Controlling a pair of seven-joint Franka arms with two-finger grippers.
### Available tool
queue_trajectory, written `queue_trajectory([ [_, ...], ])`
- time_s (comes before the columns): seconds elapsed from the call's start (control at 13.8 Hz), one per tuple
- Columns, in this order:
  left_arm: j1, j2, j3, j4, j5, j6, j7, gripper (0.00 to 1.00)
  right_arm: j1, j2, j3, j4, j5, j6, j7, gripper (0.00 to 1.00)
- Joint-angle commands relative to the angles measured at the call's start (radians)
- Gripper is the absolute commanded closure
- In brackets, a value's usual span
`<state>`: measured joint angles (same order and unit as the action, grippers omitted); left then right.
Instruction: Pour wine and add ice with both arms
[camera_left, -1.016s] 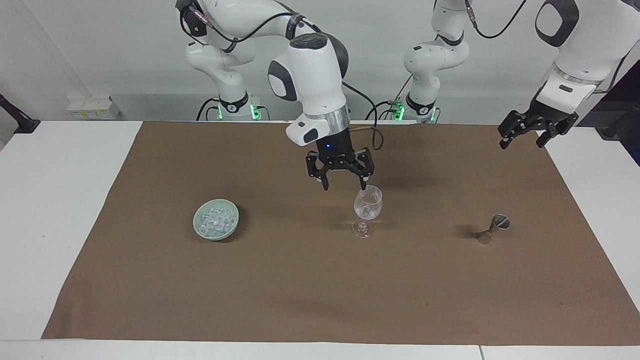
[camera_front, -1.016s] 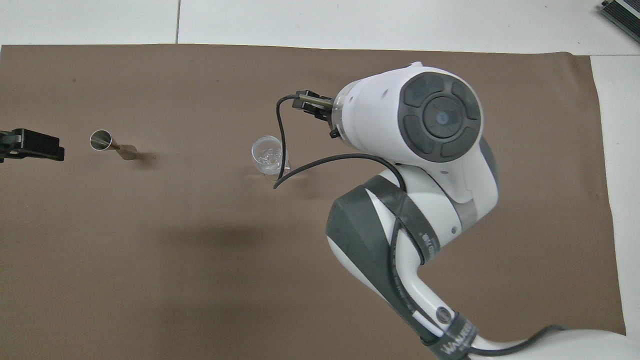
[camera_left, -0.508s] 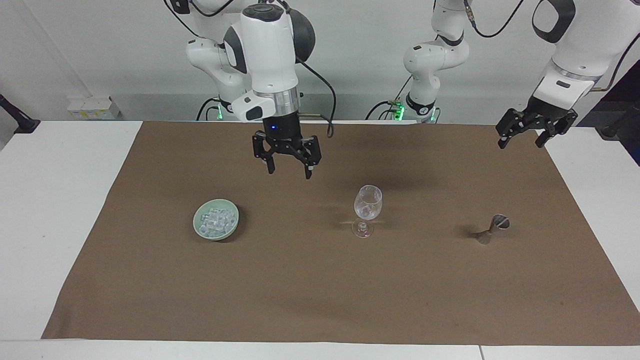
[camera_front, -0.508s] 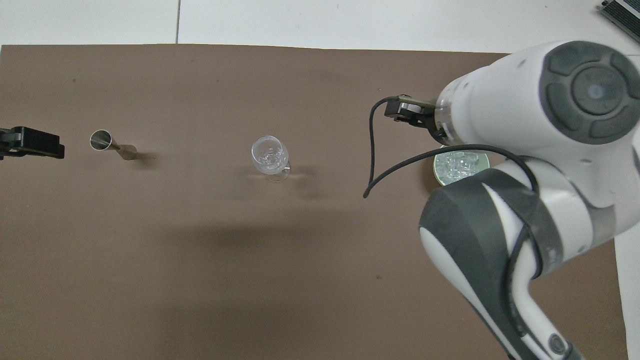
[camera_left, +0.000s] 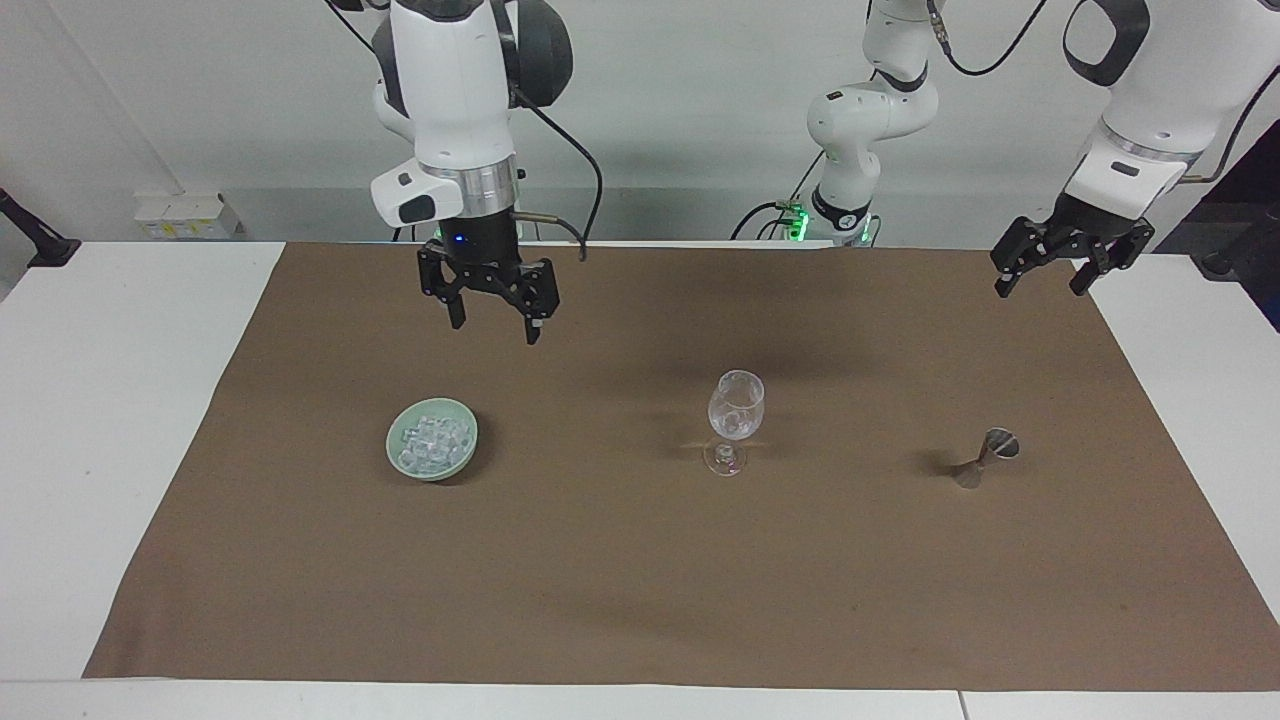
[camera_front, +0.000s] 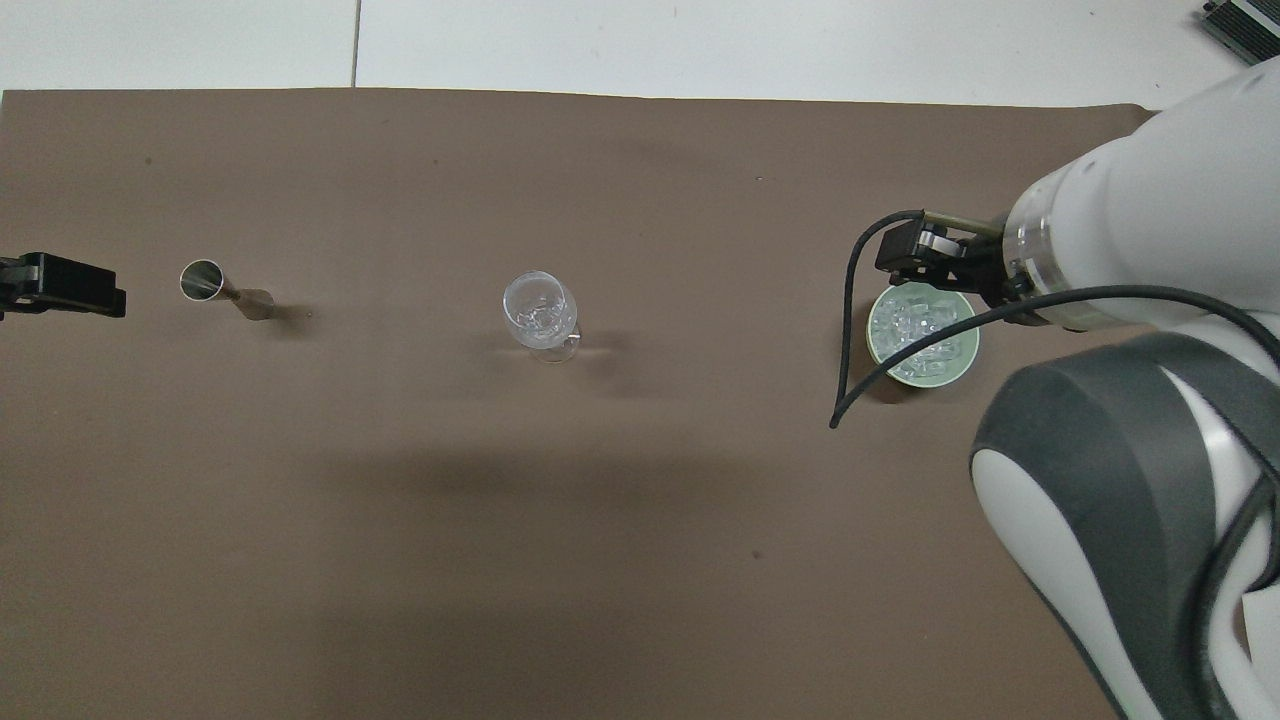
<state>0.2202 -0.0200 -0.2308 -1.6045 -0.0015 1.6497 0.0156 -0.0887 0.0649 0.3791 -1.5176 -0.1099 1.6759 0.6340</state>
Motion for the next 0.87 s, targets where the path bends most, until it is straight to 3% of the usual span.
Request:
queue_trajectory([
  [0.0, 0.001, 0.005, 0.002, 0.001, 0.017, -0.002, -0.002, 0.00, -0.046, -0.014, 0.009, 0.002, 0.027, -0.042, -0.043, 0.00],
  [0.36, -0.012, 0.006, 0.004, 0.001, 0.029, 0.005, -0.011, 0.00, -0.036, -0.005, -0.040, 0.025, 0.053, -0.081, -0.144, 0.00],
  [0.58, -0.007, 0.006, 0.004, 0.003, 0.029, 0.009, -0.005, 0.00, 0.068, -0.004, -0.193, 0.030, 0.055, -0.082, -0.234, 0.00],
  [0.8, 0.002, 0.006, 0.004, 0.003, 0.031, 0.004, -0.003, 0.00, 0.090, -0.007, -0.215, 0.027, 0.056, -0.088, -0.258, 0.00],
])
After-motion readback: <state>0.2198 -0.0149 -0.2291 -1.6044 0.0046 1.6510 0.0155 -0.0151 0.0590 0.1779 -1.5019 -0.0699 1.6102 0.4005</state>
